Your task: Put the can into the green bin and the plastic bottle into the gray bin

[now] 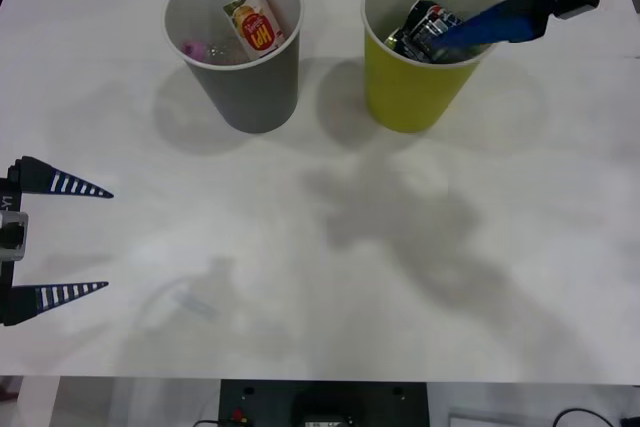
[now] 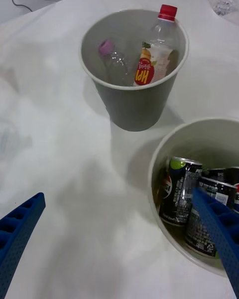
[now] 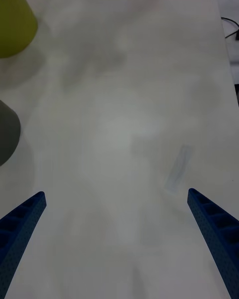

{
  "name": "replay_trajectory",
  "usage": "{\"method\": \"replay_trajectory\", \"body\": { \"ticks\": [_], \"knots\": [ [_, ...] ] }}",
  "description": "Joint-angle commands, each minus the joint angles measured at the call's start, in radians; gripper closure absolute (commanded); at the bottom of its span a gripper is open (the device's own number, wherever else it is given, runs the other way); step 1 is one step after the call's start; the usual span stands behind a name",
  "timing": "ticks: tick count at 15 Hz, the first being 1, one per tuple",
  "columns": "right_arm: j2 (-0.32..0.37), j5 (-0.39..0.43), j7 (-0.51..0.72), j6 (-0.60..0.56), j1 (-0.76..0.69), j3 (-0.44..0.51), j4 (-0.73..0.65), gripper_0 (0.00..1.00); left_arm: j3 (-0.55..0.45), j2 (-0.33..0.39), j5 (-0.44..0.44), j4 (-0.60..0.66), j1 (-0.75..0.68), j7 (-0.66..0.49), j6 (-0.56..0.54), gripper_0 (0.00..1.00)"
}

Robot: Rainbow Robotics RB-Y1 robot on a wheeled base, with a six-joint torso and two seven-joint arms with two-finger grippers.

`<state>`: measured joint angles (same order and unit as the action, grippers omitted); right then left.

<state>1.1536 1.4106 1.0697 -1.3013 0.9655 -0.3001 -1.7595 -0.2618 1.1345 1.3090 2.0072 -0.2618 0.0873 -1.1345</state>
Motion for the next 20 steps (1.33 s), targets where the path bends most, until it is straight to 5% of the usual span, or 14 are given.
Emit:
{"method": "replay_trajectory", "body": {
  "ticks": [1, 11, 20],
  "knots": [
    [0.029, -0.033, -0.123, -0.006, -0.212, 0.159, -0.098, 0.00, 0.000, 0.000, 0.000, 0.000, 0.000, 0.000, 0.000, 0.02],
    [-0.026, -0.079, -0.563, -0.038, -0.840, 0.572, -0.308, 0.00, 0.000, 0.000, 0.000, 0.000, 0.000, 0.000, 0.000, 0.02],
    [-0.094, -0.024, -0.754, -0.046, -1.064, 0.651, -0.362, 0.00, 0.000, 0.000, 0.000, 0.000, 0.000, 0.000, 0.000, 0.02]
  ]
}}
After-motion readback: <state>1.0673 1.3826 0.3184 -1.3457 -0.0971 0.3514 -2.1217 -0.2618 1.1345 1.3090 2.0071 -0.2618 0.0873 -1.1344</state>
